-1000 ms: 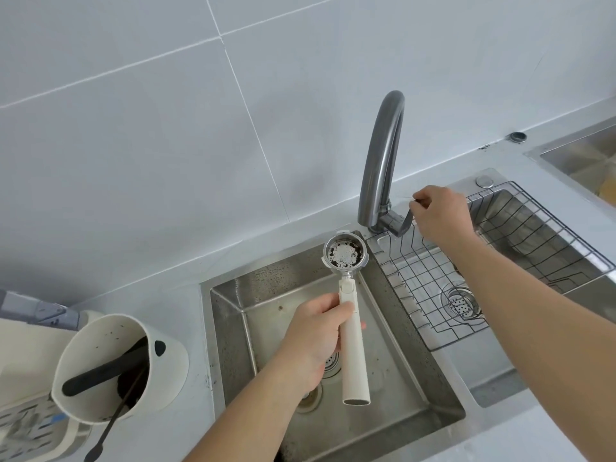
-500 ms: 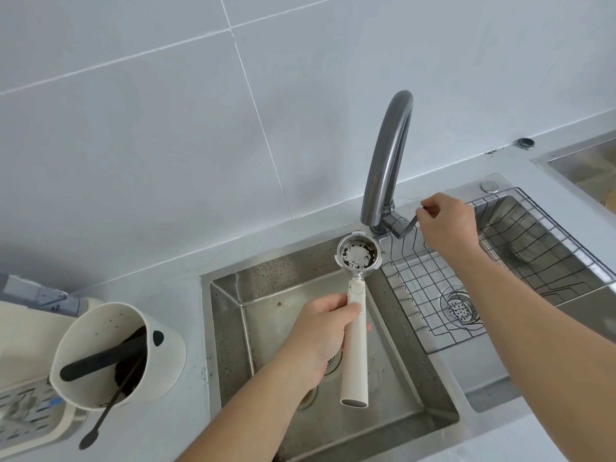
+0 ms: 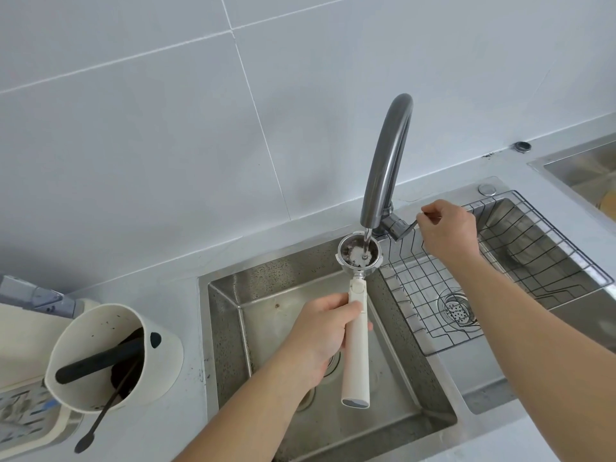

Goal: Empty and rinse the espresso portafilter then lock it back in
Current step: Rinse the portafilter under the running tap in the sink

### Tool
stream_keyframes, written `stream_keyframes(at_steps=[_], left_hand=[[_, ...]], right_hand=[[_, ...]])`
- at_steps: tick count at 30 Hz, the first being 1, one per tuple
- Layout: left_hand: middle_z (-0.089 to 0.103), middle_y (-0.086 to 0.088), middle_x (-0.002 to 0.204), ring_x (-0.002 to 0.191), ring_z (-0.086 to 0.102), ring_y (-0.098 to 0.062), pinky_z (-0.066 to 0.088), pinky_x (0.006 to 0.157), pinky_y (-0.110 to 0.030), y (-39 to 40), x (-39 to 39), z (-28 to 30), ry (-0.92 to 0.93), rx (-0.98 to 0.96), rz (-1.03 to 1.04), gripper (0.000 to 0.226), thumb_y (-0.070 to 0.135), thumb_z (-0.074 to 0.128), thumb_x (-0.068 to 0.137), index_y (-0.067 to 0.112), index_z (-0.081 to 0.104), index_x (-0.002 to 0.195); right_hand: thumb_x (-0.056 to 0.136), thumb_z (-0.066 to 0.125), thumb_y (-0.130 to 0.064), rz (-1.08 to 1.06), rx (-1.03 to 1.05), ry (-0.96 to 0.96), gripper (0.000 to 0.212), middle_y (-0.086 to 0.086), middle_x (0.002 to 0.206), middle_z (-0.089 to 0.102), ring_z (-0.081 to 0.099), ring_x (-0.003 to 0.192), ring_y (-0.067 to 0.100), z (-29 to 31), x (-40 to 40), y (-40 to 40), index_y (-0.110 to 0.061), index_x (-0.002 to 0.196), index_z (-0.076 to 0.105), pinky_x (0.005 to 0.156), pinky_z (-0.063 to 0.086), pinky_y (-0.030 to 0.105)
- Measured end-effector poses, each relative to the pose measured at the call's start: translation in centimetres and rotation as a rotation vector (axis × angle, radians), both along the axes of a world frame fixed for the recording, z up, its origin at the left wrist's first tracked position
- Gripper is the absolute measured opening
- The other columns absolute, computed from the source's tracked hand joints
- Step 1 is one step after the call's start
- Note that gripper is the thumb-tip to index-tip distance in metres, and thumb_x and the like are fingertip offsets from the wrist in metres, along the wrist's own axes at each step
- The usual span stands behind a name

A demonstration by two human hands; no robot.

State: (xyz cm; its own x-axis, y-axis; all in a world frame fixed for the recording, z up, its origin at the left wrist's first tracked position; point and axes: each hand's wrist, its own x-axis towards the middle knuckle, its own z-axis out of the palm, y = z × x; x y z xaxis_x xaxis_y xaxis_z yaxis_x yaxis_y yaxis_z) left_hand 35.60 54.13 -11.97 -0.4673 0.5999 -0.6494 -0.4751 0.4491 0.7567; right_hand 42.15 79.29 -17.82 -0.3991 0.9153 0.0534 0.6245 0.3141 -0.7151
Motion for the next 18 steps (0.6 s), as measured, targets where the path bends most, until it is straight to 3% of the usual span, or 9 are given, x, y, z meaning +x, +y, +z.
stream_keyframes(at_steps=[7,11,14,18], left_hand=[[0.072,-0.002,0.068,0.084,0.068,-0.026,0.051,0.094,-0.056,-0.72,-0.23,-0.38,0.028,-0.007,-0.005,0.019,0.010,0.061,0.090,0.019,0.075,0.082],[0.072,0.002,0.068,0.085,0.068,-0.025,0.054,0.088,-0.050,-0.84,-0.31,-0.72,0.077,-0.013,-0.016,0.027,0.012,0.061,0.089,0.026,0.077,0.074],[0.071,0.002,0.069,0.084,0.067,-0.024,0.056,0.082,-0.045,-0.70,-0.35,-0.85,0.083,-0.010,-0.012,0.024,0.012,0.060,0.090,0.026,0.076,0.079],[0.069,-0.003,0.075,0.083,0.069,-0.022,0.053,0.090,-0.050,-0.24,-0.02,-0.94,0.020,0.028,-0.002,0.019,0.009,0.057,0.093,0.018,0.073,0.087]], right_hand=[[0.094,0.059,-0.022,-0.002,-0.006,-0.012,0.023,0.002,0.088,0.068,0.064,0.082,0.022,-0.04,0.02,0.08,-0.008,0.110,0.070,0.074,0.049,0.028],[0.094,0.060,-0.023,-0.003,-0.008,-0.017,0.025,0.006,0.094,0.073,0.066,0.085,0.023,-0.15,0.09,0.19,-0.008,0.111,0.070,0.077,0.053,0.031],[0.093,0.060,-0.024,-0.004,-0.015,-0.016,0.025,0.007,0.094,0.074,0.067,0.087,0.024,-0.10,0.08,0.22,-0.009,0.111,0.070,0.081,0.054,0.034],[0.093,0.061,-0.024,0.001,-0.025,-0.013,0.025,0.005,0.092,0.072,0.067,0.088,0.025,-0.04,0.11,0.23,-0.009,0.110,0.070,0.083,0.055,0.036]])
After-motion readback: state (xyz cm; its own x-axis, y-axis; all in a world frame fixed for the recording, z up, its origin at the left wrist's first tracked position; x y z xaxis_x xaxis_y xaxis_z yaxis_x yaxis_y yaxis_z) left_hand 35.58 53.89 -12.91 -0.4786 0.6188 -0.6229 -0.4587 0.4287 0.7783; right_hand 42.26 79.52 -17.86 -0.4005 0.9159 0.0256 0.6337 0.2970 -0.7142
